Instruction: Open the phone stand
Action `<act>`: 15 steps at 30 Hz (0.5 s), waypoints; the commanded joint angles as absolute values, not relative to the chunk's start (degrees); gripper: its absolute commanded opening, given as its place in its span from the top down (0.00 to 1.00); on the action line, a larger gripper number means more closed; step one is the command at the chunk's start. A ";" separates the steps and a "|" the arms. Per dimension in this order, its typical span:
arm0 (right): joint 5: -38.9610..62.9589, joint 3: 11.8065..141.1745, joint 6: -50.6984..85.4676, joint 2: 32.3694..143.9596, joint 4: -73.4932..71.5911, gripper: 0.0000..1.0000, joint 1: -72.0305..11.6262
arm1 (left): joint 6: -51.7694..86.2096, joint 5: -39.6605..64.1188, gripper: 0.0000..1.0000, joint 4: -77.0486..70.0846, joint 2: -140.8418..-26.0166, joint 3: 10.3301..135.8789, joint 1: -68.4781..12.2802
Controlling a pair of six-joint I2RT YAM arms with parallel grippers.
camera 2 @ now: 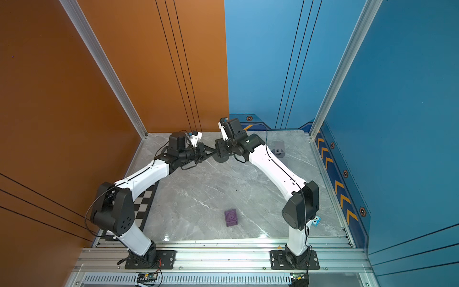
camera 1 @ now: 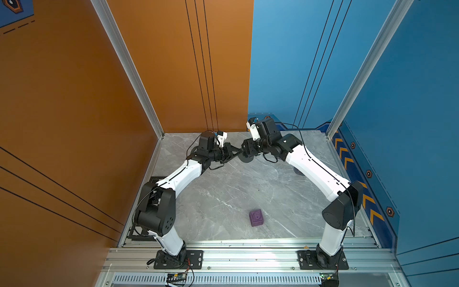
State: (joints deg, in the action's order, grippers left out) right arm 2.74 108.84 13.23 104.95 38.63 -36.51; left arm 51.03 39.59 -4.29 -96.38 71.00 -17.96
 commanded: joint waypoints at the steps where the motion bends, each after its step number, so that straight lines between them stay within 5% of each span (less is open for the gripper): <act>1: 7.88 114.15 15.38 102.74 36.69 0.66 -37.02 | 48.56 28.83 0.81 3.51 -99.94 70.24 -16.35; 6: 7.44 113.85 15.12 103.60 37.61 0.66 -36.36 | 47.90 28.09 0.64 3.34 -98.10 71.41 -16.42; 13: 6.67 111.95 14.96 103.64 37.88 0.67 -33.98 | 47.64 25.42 0.06 3.42 -95.04 72.10 -16.35; 15: 6.21 110.76 14.76 103.30 37.90 0.67 -33.21 | 47.68 24.39 0.02 3.75 -94.35 71.35 -16.26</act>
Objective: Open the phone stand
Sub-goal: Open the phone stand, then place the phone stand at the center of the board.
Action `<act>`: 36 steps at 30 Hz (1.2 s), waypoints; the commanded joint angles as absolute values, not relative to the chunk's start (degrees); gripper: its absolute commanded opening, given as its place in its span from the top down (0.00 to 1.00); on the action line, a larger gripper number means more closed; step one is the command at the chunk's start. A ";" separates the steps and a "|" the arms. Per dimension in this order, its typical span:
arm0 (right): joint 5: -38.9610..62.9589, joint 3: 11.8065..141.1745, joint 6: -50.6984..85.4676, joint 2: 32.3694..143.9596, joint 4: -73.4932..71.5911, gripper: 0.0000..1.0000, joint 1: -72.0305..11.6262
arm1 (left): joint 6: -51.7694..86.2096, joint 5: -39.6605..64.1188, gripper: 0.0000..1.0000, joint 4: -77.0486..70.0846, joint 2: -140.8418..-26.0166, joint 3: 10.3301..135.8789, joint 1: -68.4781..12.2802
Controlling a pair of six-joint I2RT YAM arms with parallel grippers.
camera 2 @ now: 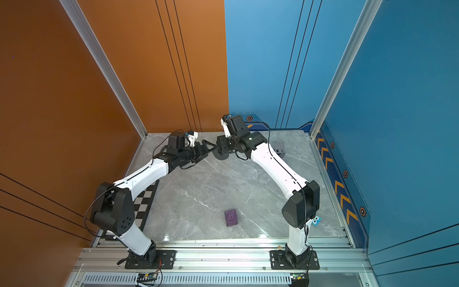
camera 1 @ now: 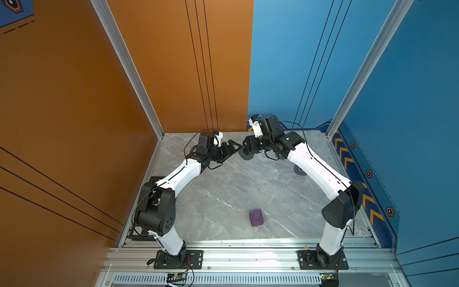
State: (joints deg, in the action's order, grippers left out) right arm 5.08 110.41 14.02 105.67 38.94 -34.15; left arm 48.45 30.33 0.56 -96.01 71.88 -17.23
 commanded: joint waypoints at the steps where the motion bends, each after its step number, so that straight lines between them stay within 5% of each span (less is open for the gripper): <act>1: 5.84 109.90 14.60 102.97 37.97 0.68 -32.80 | 47.65 23.95 0.02 3.87 -94.00 70.85 -16.17; 21: -0.73 89.26 10.50 97.09 36.57 0.69 -20.25 | 44.91 22.15 0.02 5.00 -91.10 65.84 -16.52; 36: -9.72 87.39 8.26 104.76 32.61 0.70 -14.26 | 44.23 23.26 0.02 6.33 -94.04 68.28 -17.49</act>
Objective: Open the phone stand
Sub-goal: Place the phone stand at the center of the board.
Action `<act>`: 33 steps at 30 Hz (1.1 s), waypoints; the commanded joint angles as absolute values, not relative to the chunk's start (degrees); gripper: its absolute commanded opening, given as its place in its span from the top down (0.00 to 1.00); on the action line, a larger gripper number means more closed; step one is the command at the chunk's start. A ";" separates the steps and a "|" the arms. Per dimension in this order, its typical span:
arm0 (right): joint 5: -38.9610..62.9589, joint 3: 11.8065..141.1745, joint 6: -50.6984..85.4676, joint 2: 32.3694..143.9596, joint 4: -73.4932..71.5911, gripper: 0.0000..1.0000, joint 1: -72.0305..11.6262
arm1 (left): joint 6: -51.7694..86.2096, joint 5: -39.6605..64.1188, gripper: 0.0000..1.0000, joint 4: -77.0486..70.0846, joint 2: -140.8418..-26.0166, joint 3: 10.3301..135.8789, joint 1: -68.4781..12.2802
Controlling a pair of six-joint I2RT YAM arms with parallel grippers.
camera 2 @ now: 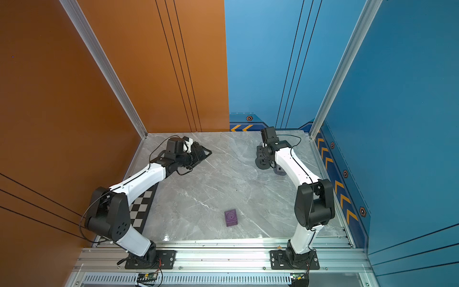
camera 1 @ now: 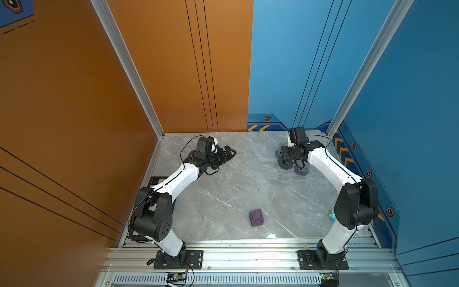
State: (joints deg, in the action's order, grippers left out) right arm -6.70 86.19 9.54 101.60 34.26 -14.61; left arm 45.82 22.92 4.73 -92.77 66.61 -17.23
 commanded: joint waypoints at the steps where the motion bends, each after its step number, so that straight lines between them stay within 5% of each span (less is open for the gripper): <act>1: -10.24 87.65 8.28 105.72 32.48 0.70 -14.24 | 44.22 23.27 0.02 6.42 -94.31 68.53 -17.49; 20: -12.66 88.70 10.36 114.38 30.70 0.69 -13.44 | 44.12 23.77 0.02 7.66 -95.31 69.39 -17.05; 33: -11.41 87.90 10.96 115.14 30.50 0.39 -12.86 | 44.03 24.24 0.02 8.00 -96.33 70.28 -16.87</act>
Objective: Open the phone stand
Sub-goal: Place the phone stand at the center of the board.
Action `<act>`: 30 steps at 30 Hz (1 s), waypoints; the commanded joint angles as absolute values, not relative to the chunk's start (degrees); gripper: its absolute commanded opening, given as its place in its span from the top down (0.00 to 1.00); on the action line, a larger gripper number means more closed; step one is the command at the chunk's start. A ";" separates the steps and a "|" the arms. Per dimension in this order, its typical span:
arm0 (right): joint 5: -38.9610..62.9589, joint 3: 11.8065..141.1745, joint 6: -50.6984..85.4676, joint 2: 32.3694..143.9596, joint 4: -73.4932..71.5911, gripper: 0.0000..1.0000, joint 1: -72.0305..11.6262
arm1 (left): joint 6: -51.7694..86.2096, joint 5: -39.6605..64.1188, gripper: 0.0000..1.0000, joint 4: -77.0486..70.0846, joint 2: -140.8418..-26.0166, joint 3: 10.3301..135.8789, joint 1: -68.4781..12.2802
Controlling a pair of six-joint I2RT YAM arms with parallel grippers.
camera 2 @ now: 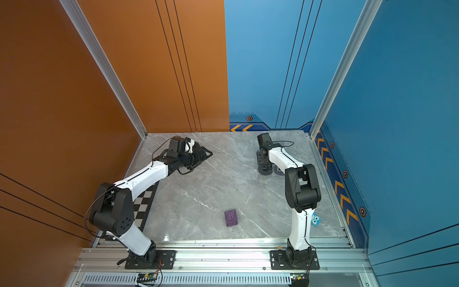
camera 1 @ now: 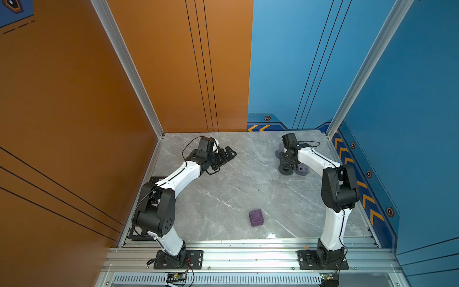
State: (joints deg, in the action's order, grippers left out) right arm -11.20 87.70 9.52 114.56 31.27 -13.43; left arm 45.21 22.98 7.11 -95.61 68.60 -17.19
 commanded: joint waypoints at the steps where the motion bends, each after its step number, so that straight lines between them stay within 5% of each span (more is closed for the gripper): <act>1: -11.21 87.83 10.95 115.14 30.53 0.38 -12.77 | 44.02 24.14 0.02 8.00 -96.33 70.28 -16.86; 16: -10.48 88.82 11.05 113.67 31.53 0.11 -12.56 | 44.03 23.75 0.02 8.03 -95.84 69.61 -16.92; 30: -13.76 99.35 9.93 109.92 36.59 0.00 -17.82 | 43.22 22.69 0.02 8.84 -93.53 68.47 -16.36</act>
